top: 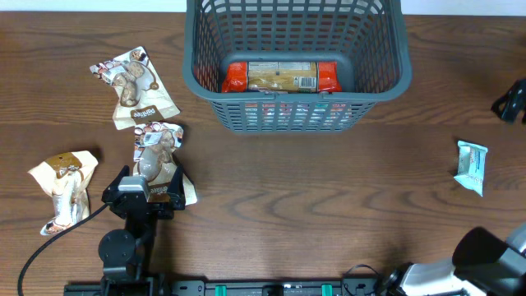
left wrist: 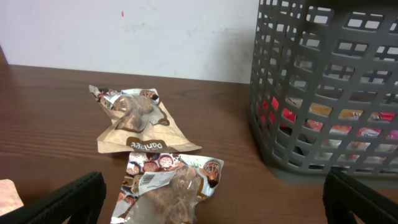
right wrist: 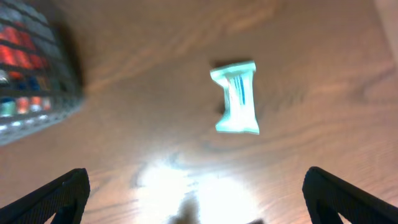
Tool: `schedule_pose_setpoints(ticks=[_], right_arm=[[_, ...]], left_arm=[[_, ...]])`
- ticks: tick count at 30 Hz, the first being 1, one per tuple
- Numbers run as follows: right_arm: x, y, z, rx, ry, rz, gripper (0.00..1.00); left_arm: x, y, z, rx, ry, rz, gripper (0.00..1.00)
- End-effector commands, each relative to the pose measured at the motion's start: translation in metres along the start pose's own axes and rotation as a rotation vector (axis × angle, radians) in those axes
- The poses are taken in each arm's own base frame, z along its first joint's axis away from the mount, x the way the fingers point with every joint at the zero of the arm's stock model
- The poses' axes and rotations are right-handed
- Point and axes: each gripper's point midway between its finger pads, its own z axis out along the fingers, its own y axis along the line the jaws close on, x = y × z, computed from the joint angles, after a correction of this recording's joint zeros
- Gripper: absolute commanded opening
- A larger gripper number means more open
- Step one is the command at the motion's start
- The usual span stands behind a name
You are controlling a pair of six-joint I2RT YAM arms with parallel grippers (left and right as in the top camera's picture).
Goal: Pack container
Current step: 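Move right gripper to the green wipes packet and grasp it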
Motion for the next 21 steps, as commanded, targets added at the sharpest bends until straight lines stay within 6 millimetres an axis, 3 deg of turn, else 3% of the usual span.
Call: schedule_pose_setpoints(ticks=[1,6,9,21], right_arm=[[0.03,-0.025,0.039,0.072,0.154,0.121,0.99],[0.051,-0.046,0.097,0.072,0.221,0.132,0.99],[0.056,-0.056,0.121,0.074,0.216,0.102,0.99],[0.041,-0.074,0.177,0.096,0.113,-0.004,0.99]], left_arm=[[0.015,-0.003,0.002,0.019,0.037,-0.003,0.99],[0.015,-0.003,0.002,0.019,0.037,-0.003,0.99],[0.015,-0.003,0.002,0.019,0.037,-0.003,0.99],[0.015,-0.003,0.002,0.02,0.034,-0.003,0.99]])
